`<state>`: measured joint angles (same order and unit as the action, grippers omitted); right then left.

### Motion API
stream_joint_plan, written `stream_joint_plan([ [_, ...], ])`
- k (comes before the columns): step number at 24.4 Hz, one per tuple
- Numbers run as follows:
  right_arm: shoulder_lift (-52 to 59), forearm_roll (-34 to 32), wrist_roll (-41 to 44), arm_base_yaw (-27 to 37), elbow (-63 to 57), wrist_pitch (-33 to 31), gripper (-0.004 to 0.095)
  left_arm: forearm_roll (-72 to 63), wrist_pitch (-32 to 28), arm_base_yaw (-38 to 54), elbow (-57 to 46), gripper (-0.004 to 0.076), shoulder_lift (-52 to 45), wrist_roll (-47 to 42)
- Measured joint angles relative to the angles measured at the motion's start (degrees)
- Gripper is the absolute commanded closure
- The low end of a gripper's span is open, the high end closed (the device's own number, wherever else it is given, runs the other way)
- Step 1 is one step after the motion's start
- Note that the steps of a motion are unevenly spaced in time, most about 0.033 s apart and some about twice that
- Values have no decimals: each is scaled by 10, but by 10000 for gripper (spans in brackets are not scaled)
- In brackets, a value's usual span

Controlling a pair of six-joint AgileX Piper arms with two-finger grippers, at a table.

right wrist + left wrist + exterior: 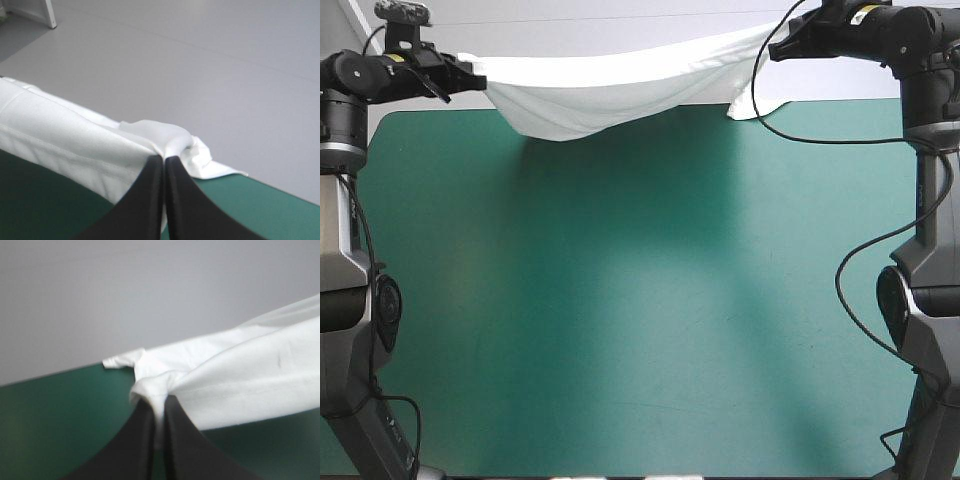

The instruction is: Fold the cloth

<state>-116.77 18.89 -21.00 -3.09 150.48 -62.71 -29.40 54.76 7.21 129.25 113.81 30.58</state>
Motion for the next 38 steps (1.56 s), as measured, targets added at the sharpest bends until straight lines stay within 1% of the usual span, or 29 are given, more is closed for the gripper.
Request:
stream_joint_plan([
  [3, 14, 14, -1, 0, -32, -33, 903, -5, 14, 0, -53, 705, -10, 12],
  [6, 35, 30, -7, -2, -78, -70, 903, 12, 40, 0, -66, 705, -42, 11],
  [11, 82, 27, -22, -12, -206, -74, 903, 86, 96, 0, -80, 705, -91, -19],
  [13, 122, 12, -28, -20, -311, -43, 903, 113, 99, 0, -131, 705, -114, -37],
  [15, 159, 8, -30, -24, -385, -5, 903, 116, 88, 0, -179, 705, -126, -41],
  [20, 263, 5, -34, -24, -578, 80, 903, 98, 33, 0, -322, 705, -180, -41],
  [24, 340, 9, -39, -24, -712, 131, 903, 100, -6, 0, -425, 705, -247, -41],
  [25, 366, 9, -36, -24, -768, 145, 903, 105, -19, 0, -467, 705, -275, -39],
  [28, 422, 4, -26, -24, -862, 155, 903, 124, -27, 0, -545, 705, -329, -39],
  [29, 458, -15, -7, -24, -908, 157, 903, 137, -26, 0, -582, 705, -358, -41],
  [32, 515, -50, 30, -24, -968, 154, 904, 147, -22, 0, -638, 705, -408, -53],
  [33, 548, -75, 55, -24, -1004, 146, 904, 150, -10, 0, -676, 705, -440, -62],
  [35, 589, -93, 84, -24, -1055, 131, 905, 156, 14, 0, -739, 705, -487, -70],
  [38, 633, -85, 107, -24, -1098, 120, 904, 184, 32, 0, -827, 705, -551, -106],
])
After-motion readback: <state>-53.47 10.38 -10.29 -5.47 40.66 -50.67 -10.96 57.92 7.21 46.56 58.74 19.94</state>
